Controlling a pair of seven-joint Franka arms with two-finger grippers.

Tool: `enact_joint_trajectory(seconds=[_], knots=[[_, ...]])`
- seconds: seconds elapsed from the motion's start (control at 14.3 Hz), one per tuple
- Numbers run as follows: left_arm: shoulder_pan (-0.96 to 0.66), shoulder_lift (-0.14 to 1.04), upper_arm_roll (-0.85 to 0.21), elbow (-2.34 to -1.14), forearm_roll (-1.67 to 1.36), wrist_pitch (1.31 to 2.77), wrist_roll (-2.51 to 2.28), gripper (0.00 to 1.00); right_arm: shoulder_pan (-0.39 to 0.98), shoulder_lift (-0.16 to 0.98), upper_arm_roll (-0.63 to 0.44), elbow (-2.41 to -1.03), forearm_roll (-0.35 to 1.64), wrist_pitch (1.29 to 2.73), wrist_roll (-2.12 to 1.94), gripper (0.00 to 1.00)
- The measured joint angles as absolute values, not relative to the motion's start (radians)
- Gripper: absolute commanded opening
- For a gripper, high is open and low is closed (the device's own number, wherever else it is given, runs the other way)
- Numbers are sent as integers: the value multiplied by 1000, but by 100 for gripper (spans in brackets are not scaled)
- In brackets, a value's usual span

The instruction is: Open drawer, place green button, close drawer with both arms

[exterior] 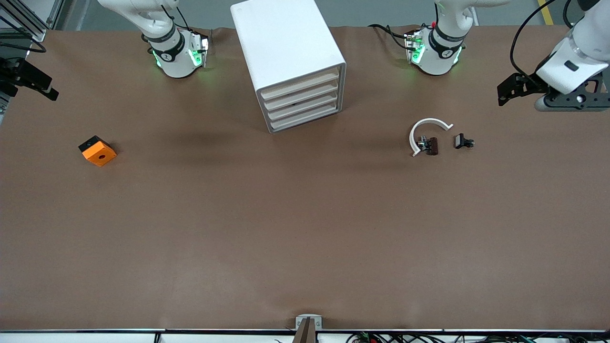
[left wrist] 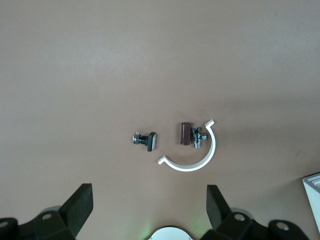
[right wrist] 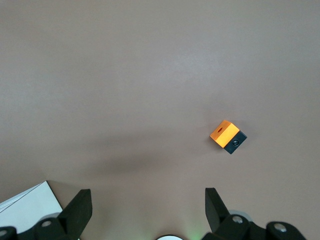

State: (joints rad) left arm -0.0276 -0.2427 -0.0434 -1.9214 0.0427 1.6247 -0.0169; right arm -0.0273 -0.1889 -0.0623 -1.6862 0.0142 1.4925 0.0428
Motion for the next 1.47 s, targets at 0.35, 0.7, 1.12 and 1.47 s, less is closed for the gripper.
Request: enact_joint_trajectory(seconds=[0.35, 0.7, 1.12, 1.47], knots=[[-28, -243, -45, -1857, 42, 1602, -17, 100, -27, -189, -58, -1686, 14, 1493, 43, 100], [-31, -242, -47, -1844, 42, 1593, -17, 100, -27, -189, -58, -1686, 14, 1493, 43, 100], [-36, -238, -48, -1840, 41, 1593, -18, 100, -27, -189, -58, -1686, 14, 1493, 43, 100], [-36, -224, -48, -1813, 38, 1578, -18, 100, -27, -189, -58, -1686, 14, 1493, 43, 100]])
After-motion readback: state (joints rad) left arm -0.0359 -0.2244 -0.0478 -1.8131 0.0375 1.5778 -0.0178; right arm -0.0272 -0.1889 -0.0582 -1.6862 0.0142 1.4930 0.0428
